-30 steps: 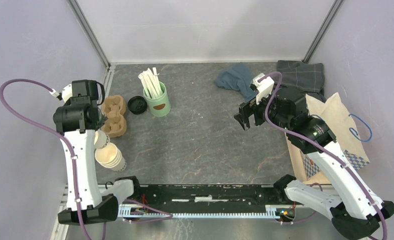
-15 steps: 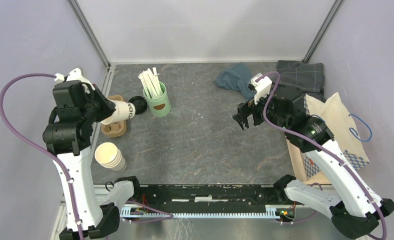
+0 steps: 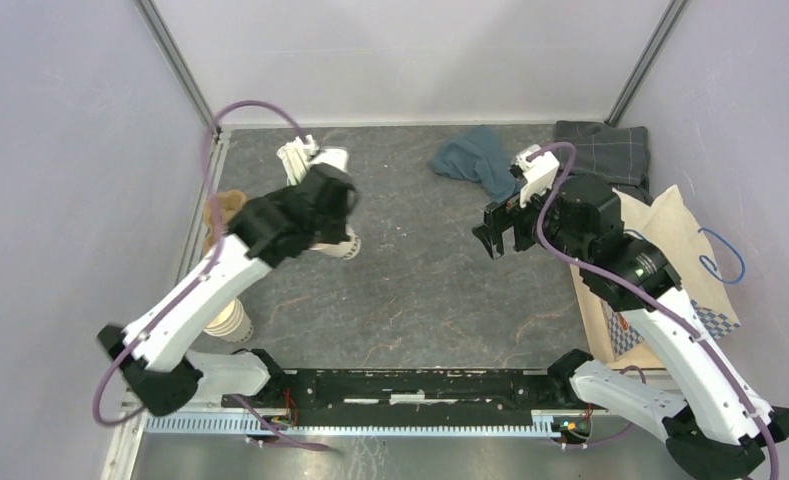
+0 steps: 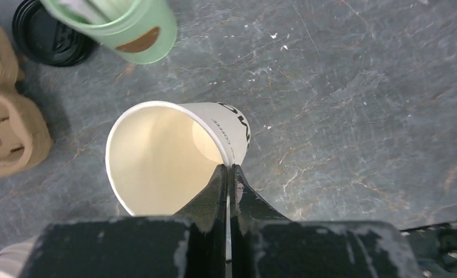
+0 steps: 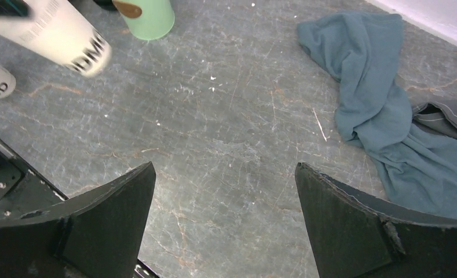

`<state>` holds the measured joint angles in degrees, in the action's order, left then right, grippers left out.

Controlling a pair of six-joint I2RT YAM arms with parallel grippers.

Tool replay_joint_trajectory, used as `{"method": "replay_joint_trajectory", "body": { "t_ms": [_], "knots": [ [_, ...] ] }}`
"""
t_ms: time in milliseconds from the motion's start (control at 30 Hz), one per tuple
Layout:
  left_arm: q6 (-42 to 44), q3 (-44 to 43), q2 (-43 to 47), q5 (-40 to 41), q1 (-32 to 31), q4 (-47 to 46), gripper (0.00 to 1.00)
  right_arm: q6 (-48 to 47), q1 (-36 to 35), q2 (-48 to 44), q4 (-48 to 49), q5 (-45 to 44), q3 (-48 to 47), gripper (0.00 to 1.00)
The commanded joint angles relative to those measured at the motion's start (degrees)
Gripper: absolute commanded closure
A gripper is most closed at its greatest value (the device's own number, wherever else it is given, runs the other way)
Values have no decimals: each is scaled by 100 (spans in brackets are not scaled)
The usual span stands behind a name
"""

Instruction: Pack the takeout coffee

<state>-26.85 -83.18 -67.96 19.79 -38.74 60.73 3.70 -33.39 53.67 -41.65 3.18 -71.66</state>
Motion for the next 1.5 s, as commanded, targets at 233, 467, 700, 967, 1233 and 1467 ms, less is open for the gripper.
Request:
{"method": "replay_joint_trajectory", "body": {
  "t_ms": [233, 467, 700, 967, 1233, 1467],
  "knots": [
    [-697, -568, -2678, 2438, -2295, -1309, 98, 714, -27, -1250, 564, -673, -30, 2],
    [-418, -1007, -3624, 1951, -2443, -1516, 98, 874, -21, -1630, 465, -990, -15, 2],
    [-313, -1434, -4076, 1752, -2504, -1249, 98, 904, -28, -1667, 435, -1030, -10, 2],
    [-295, -1709, -4427, 1667, -2587, -1097, 98, 850, -27, -1673, 423, -1073, -32, 2],
    [-299, -1823, -4564, 1632, -2631, -968, 94, 825, -26, -1693, 401, -1079, -2, 2],
    [-193, -1885, -4490, 1605, -2636, -938, 77, 799, -20, -1700, 417, -1101, 55, 2]
  ]
}}
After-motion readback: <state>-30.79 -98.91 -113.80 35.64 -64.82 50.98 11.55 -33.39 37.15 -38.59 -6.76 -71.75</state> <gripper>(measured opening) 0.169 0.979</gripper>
